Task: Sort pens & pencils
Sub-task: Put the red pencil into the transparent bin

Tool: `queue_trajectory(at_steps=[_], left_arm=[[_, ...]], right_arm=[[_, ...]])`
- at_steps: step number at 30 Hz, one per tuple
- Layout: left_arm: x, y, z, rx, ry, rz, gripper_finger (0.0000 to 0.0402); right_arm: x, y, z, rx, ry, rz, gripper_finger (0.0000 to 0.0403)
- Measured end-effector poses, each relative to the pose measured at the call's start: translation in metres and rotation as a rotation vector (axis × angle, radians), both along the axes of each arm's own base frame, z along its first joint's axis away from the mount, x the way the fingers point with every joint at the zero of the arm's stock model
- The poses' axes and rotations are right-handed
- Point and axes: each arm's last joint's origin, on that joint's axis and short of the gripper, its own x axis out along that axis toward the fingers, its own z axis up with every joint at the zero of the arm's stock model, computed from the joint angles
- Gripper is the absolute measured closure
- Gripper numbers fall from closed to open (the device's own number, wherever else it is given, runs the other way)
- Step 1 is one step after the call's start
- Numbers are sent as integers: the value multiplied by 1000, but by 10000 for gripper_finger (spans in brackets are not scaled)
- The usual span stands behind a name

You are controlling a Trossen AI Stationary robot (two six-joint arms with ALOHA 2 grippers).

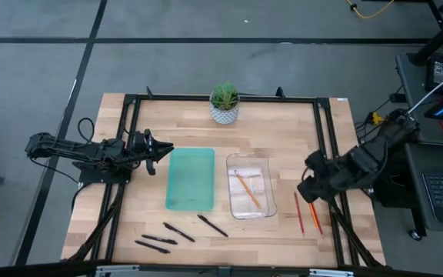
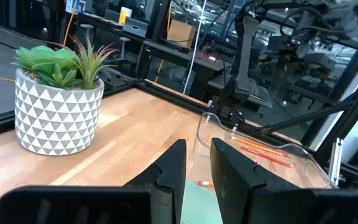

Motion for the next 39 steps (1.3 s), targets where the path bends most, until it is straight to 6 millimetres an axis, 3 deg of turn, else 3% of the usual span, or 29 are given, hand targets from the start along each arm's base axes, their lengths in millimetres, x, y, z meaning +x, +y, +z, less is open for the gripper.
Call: queue_trajectory(at_steps=[3, 9, 17, 23, 32, 39], left_arm=[[0, 0, 0, 0, 0, 0, 333], [0, 0, 0, 0, 0, 0, 333], [0, 0, 0, 6, 2, 0, 333], [0, 0, 0, 7, 6, 1, 333], [0, 0, 0, 8, 7, 1, 333], [0, 0, -1, 8, 7, 1, 333]], right_arm=[[-5, 7, -17, -10, 42, -51, 289], [-8, 24, -73, 90, 62, -120, 276], [-4, 27, -133, 143, 34, -187, 198], [-3, 28, -153, 96, 112, -256, 177], [13, 45, -171, 53, 180, -272, 187], [16, 50, -186, 45, 282, -319, 193]])
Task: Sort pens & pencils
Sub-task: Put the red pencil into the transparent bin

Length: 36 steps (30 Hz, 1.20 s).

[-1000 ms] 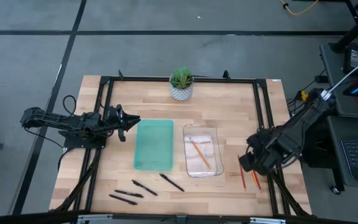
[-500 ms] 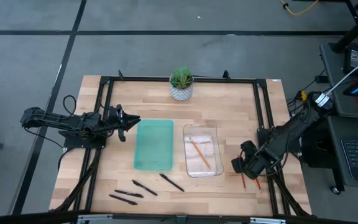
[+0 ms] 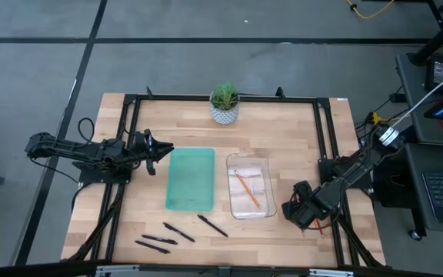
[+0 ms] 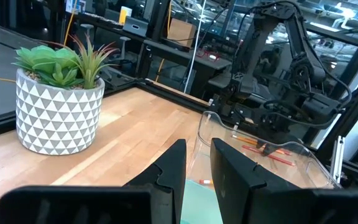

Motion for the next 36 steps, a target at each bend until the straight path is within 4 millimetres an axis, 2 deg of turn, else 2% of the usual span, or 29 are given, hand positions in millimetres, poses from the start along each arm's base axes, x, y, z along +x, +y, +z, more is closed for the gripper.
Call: queue_trajectory(at_steps=[14, 27, 36], left_arm=[[0, 0, -2, 1, 18, 0, 333], [0, 0, -2, -5, 16, 0, 333], [0, 0, -2, -5, 16, 0, 333]], right_arm=[[7, -3, -7, 12, 37, -11, 201], [9, -3, -7, -8, -9, -4, 320], [9, -3, -7, -15, -16, 20, 368]])
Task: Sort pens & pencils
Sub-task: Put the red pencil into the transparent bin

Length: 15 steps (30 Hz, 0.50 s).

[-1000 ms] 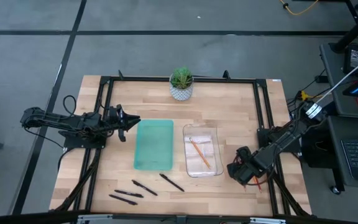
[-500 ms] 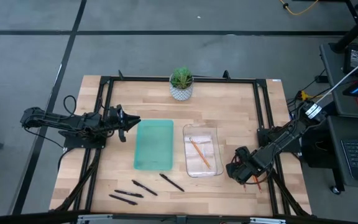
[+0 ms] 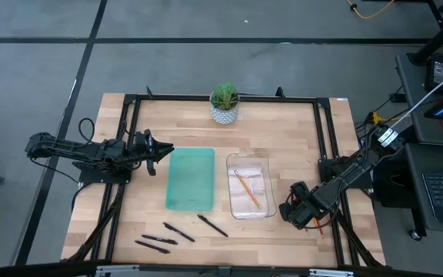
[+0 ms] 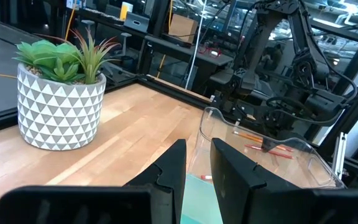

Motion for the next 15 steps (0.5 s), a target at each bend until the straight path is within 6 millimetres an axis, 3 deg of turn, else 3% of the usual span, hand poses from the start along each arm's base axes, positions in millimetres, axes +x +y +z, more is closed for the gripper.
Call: queue_trajectory(at_steps=[4, 15], left_arm=[[0, 0, 0, 0, 0, 0, 333], [0, 0, 0, 0, 2, 0, 333]], right_arm=[[0, 0, 0, -3, 1, 27, 388], [-8, -10, 10, -67, -9, 71, 394]])
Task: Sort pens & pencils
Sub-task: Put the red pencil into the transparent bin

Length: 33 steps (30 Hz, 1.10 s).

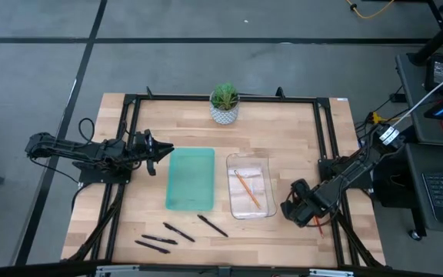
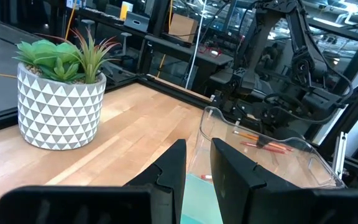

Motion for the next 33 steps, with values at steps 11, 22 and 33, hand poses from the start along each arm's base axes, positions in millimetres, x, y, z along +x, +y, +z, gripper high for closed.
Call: queue_trajectory(at_steps=[11, 22, 33], left_arm=[[0, 0, 0, 0, 2, 0, 333], [0, 0, 0, 1, 3, 0, 333], [0, 0, 0, 1, 3, 0, 333]], right_arm=[[-5, -6, 16, -12, -63, 1, 402], [-4, -6, 18, -14, -78, 2, 283], [-4, -6, 7, -36, -51, -4, 229]])
